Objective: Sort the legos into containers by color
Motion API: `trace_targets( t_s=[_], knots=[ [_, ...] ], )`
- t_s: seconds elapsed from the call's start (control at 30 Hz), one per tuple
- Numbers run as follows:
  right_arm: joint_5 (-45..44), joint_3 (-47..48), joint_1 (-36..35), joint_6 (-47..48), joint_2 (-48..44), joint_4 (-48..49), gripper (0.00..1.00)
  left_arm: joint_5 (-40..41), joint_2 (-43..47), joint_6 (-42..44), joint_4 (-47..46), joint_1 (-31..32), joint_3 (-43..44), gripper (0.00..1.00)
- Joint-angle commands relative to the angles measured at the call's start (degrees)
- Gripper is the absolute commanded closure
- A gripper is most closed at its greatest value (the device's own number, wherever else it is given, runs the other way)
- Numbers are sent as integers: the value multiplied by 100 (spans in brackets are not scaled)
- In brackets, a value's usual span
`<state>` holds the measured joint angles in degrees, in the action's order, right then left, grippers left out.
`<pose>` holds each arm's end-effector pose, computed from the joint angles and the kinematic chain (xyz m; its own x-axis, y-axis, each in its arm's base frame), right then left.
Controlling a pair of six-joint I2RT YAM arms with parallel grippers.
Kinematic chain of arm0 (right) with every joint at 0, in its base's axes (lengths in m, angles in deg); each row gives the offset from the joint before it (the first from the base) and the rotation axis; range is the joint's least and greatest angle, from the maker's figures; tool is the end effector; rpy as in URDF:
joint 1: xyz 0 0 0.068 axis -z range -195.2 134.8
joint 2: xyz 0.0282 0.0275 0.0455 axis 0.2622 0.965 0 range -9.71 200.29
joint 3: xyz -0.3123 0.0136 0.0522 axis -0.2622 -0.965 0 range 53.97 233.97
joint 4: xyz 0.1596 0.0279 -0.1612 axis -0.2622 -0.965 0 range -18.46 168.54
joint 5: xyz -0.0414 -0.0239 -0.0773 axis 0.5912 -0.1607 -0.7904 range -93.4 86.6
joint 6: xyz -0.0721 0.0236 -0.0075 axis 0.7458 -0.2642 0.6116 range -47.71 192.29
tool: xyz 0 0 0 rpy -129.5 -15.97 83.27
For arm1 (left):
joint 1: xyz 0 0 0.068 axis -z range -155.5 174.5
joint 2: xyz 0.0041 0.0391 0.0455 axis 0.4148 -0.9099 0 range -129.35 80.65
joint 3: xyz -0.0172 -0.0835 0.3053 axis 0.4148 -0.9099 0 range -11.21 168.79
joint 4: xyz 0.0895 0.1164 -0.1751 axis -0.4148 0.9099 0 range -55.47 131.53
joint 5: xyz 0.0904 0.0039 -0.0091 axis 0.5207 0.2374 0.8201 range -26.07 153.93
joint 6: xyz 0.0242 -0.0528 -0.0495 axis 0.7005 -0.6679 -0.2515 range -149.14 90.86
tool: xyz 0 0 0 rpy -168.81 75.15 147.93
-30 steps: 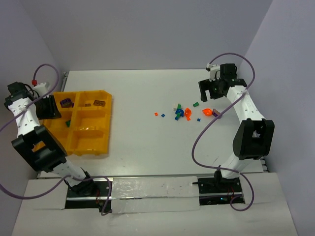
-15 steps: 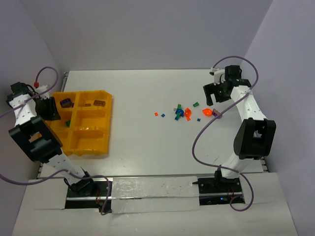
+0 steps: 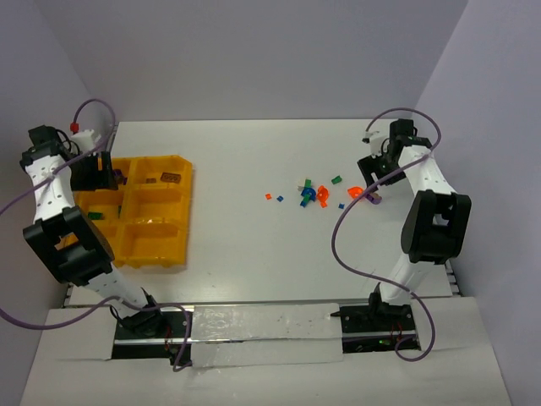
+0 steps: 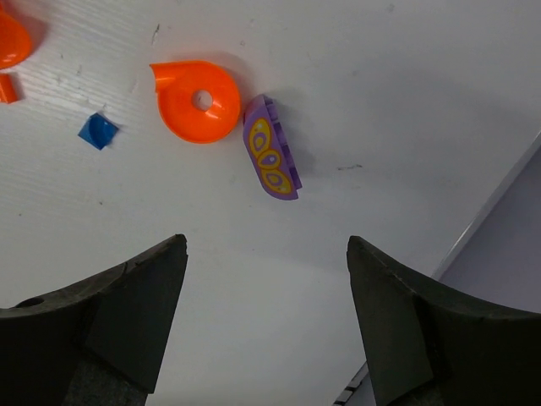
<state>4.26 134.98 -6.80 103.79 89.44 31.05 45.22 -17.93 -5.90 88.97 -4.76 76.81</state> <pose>0.3415 -0.0417 0.2850 -0.8155 -0.4030 -0.4153 -0.3938 0.9123 -0.1121 0.3070 0.1481 0.3174 -0.8625 -0.0550 -0.5031 -0.0049 0.9949 -0.1005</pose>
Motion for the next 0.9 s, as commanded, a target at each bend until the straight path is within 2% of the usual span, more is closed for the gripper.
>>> trace_targets(
  t_s=[0.0, 0.1, 0.4, 0.77, 0.87],
  knots=[
    [-207, 169, 9, 431, 414, -192, 19, -468, 415, -166, -264, 468, 564, 23],
    [-316, 338, -5, 523, 636, -290, 20, -477, 335, -276, -36, 913, 853, 23],
    [-415, 458, -5, 760, 1224, -227, 28, -720, 148, -827, -143, 1569, 1600, 23],
    [-309, 636, -5, 1162, 1816, 71, 51, -722, -117, -998, -189, 2091, 2044, 23],
    [-321, 609, -5, 1314, 1940, 152, 60, -734, -127, -997, -203, 2127, 2080, 23]
  ],
)
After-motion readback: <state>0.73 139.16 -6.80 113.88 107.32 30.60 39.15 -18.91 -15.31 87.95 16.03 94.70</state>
